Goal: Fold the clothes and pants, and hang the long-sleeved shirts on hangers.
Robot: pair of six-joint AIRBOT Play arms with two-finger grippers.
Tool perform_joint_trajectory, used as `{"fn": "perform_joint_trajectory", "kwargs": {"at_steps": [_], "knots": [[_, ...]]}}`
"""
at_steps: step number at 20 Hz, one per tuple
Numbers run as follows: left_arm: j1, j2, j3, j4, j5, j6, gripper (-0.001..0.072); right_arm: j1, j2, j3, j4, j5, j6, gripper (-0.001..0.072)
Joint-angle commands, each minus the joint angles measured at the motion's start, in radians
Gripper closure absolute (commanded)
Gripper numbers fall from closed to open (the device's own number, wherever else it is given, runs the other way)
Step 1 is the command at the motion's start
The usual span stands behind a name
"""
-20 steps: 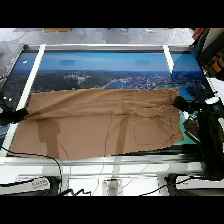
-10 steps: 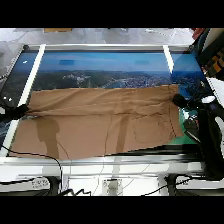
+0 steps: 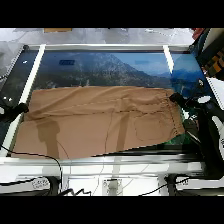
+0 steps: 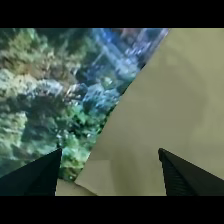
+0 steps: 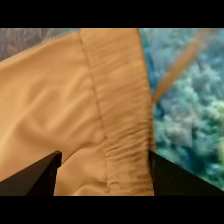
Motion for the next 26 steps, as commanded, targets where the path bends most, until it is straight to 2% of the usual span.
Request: {"fn": "perform_joint_trajectory", "kwargs": {"at_steps": [1,3,4,5,6,7,8,9,11,14,17,18,19,20,25,26], "knots": [[0.001,0.096,0.022,-0.001,-0.008,0.001,0.0006,-0.024,0.067,0.001,-0.043,0.07,0.004,0.0103],[0.0,0.185,0.034,-0.002,-0.01,0.0,0.0006,-0.064,0.141,0.001,-0.071,0.14,0.026,0.0173],[-0.004,0.23,0.034,-0.011,-0.018,0.0,0.0006,-0.093,0.185,0.001,-0.092,0.202,0.035,0.0279],[-0.008,0.277,0.034,-0.013,-0.03,0.0,0.0013,-0.122,0.226,0.001,-0.113,0.272,0.035,0.0436],[-0.015,0.321,0.034,-0.013,-0.044,0.0,0.0131,-0.154,0.27,0.001,-0.139,0.355,0.034,0.0626],[-0.02,0.358,0.034,-0.014,-0.052,0.0,0.0296,-0.187,0.313,0.001,-0.171,0.441,0.034,0.0675],[-0.026,0.394,0.034,-0.014,-0.055,0.0,0.0445,-0.217,0.349,0.001,-0.205,0.522,0.032,0.0675],[-0.033,0.422,0.034,-0.013,-0.056,0.0,0.0527,-0.248,0.382,0.0,-0.249,0.609,0.029,0.0675],[-0.051,0.468,0.034,-0.013,-0.056,0.0,0.067,-0.306,0.44,-0.044,-0.283,0.743,-0.046,0.0676],[-0.084,0.484,0.033,-0.013,-0.067,0.005,0.0692,-0.36,0.56,-0.283,-0.105,0.727,-0.089,0.0677],[-0.103,0.457,0.033,-0.013,-0.131,0.005,0.0692,-0.36,0.643,-0.528,-0.064,0.684,-0.07,0.0671],[-0.106,0.444,0.032,-0.013,-0.15,0.005,0.0692,-0.36,0.653,-0.578,-0.055,0.646,-0.043,0.0539],[-0.107,0.428,0.032,-0.013,-0.167,0.005,0.0692,-0.36,0.655,-0.613,-0.047,0.592,0.031,0.0223],[-0.109,0.412,0.032,-0.013,-0.182,0.005,0.0692,-0.36,0.655,-0.63,-0.048,0.544,0.111,0.0096],[-0.109,0.355,0.03,-0.013,-0.206,0.005,0.0692,-0.36,0.64,-0.635,-0.088,0.349,0.466,0.0093],[-0.109,0.347,0.03,-0.013,-0.206,0.005,0.0692,-0.36,0.626,-0.634,-0.07,0.3,0.477,0.0102]]}}
